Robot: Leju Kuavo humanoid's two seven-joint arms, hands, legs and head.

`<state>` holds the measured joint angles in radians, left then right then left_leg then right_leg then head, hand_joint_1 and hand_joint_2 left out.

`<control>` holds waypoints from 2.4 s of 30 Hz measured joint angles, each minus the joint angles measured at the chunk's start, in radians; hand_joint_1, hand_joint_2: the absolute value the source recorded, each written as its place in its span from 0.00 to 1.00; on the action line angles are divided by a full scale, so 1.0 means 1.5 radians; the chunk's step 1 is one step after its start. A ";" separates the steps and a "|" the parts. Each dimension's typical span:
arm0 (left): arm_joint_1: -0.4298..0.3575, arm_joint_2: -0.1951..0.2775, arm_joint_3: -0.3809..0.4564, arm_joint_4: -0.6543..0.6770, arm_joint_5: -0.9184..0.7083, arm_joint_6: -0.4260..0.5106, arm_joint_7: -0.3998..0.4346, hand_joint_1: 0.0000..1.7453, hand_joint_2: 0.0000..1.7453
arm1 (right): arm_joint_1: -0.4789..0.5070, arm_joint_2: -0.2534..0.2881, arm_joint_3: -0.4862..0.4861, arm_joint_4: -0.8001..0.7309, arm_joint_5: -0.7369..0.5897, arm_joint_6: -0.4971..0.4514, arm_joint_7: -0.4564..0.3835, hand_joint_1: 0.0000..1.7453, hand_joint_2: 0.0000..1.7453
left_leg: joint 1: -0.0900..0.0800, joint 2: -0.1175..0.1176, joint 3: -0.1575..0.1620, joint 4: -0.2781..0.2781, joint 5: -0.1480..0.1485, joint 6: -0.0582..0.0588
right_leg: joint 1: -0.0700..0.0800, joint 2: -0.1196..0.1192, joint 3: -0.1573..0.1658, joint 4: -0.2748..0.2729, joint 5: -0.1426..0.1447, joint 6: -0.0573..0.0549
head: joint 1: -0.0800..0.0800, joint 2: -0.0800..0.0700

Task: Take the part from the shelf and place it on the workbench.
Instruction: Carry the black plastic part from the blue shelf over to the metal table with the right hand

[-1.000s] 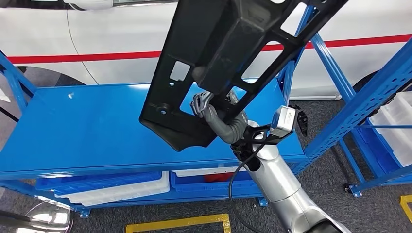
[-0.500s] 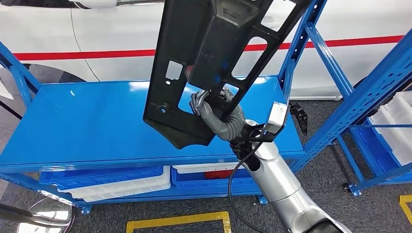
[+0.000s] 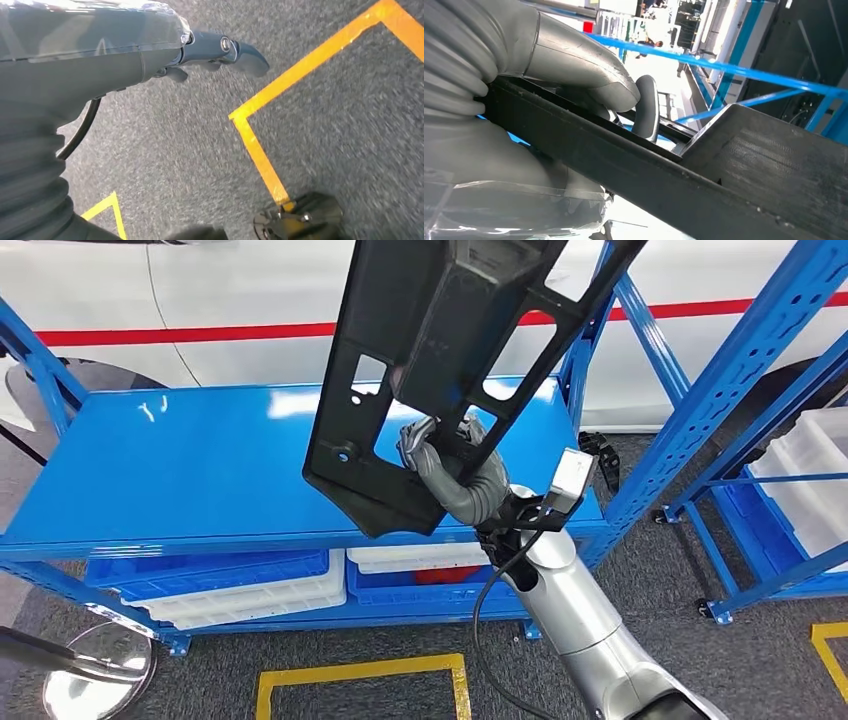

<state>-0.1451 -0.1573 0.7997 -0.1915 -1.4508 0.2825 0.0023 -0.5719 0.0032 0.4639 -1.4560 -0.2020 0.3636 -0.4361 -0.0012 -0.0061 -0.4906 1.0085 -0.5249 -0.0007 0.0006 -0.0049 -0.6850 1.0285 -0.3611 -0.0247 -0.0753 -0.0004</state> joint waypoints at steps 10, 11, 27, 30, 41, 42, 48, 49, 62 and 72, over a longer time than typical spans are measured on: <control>0.001 -0.001 0.000 0.001 -0.002 -0.001 0.003 0.00 1.00 | 0.000 -0.005 0.000 0.000 0.000 -0.004 -0.001 1.00 1.00 | 0.004 0.007 -0.073 -0.007 0.077 0.020 | -0.011 0.003 -0.043 0.198 -0.125 0.031 | 0.000 0.000; 0.001 -0.001 0.000 0.001 -0.002 -0.001 0.003 0.00 1.00 | 0.000 -0.005 0.000 0.000 0.000 -0.005 -0.001 1.00 1.00 | 0.004 0.007 -0.083 -0.005 0.083 0.018 | -0.013 0.003 -0.024 0.188 -0.108 0.032 | 0.000 0.000; 0.000 0.001 0.000 0.000 -0.003 -0.005 -0.001 0.00 1.00 | -0.003 -0.005 0.000 -0.002 -0.001 -0.008 -0.004 1.00 1.00 | 0.004 0.002 -0.115 0.176 0.011 -0.009 | 0.003 0.001 0.016 -0.002 -0.021 -0.013 | 0.000 0.000; -0.002 0.002 0.000 0.000 -0.001 -0.007 0.000 0.00 1.00 | -0.004 -0.005 0.000 -0.002 -0.001 -0.008 -0.008 1.00 1.00 | -0.004 0.002 -0.007 0.031 0.008 0.005 | 0.005 0.000 0.000 -0.002 0.000 -0.007 | 0.000 0.000; -0.002 -0.001 0.000 0.000 0.002 -0.010 0.000 0.00 1.00 | -0.005 -0.008 0.000 0.000 -0.002 -0.010 -0.009 1.00 1.00 | -0.002 0.010 -0.074 -0.012 0.083 0.021 | -0.010 0.002 -0.038 0.194 -0.101 0.029 | 0.000 0.000; -0.002 -0.001 0.000 0.000 0.002 -0.010 0.000 0.00 1.00 | -0.005 -0.008 0.000 0.000 -0.002 -0.011 -0.009 1.00 1.00 | -0.001 0.010 -0.087 -0.008 0.091 0.019 | -0.013 0.002 -0.015 0.178 -0.082 0.031 | 0.000 0.000; -0.005 -0.001 0.000 0.000 0.002 -0.010 0.002 0.00 1.00 | -0.007 -0.008 0.000 0.000 -0.002 -0.012 -0.009 1.00 1.00 | 0.000 0.009 -0.113 0.006 0.105 0.009 | -0.020 0.003 0.086 0.058 -0.087 0.034 | 0.000 0.000; -0.005 -0.001 0.000 0.000 0.002 -0.010 0.002 0.00 1.00 | -0.007 -0.008 0.000 0.000 -0.002 -0.012 -0.009 1.00 1.00 | 0.000 0.009 -0.113 0.006 0.105 0.009 | -0.020 0.003 0.088 0.055 -0.090 0.034 | 0.000 0.000; -0.003 -0.001 0.000 -0.001 0.004 -0.006 0.000 0.00 1.00 | -0.009 -0.002 -0.003 0.004 -0.016 0.003 -0.006 1.00 1.00 | 0.003 0.004 -0.007 0.021 0.010 -0.003 | -0.002 0.001 0.000 0.003 -0.004 0.004 | -0.003 0.000; 0.002 -0.005 0.000 -0.001 -0.007 0.005 -0.009 0.00 1.00 | -0.009 -0.002 -0.004 0.004 -0.013 0.014 0.010 1.00 1.00 | 0.001 -0.013 -0.039 -0.011 0.051 0.020 | -0.006 0.000 -0.061 0.184 -0.104 0.029 | -0.003 0.000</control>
<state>-0.1423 -0.1645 0.7999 -0.1930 -1.4614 0.2905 -0.0110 -0.5852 0.0003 0.4573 -1.4500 -0.2219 0.3846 -0.4214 0.0008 -0.0261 -0.5491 0.9917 -0.4487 0.0288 -0.0077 -0.0051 -0.7772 1.3048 -0.5167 0.0193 -0.0792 -0.0004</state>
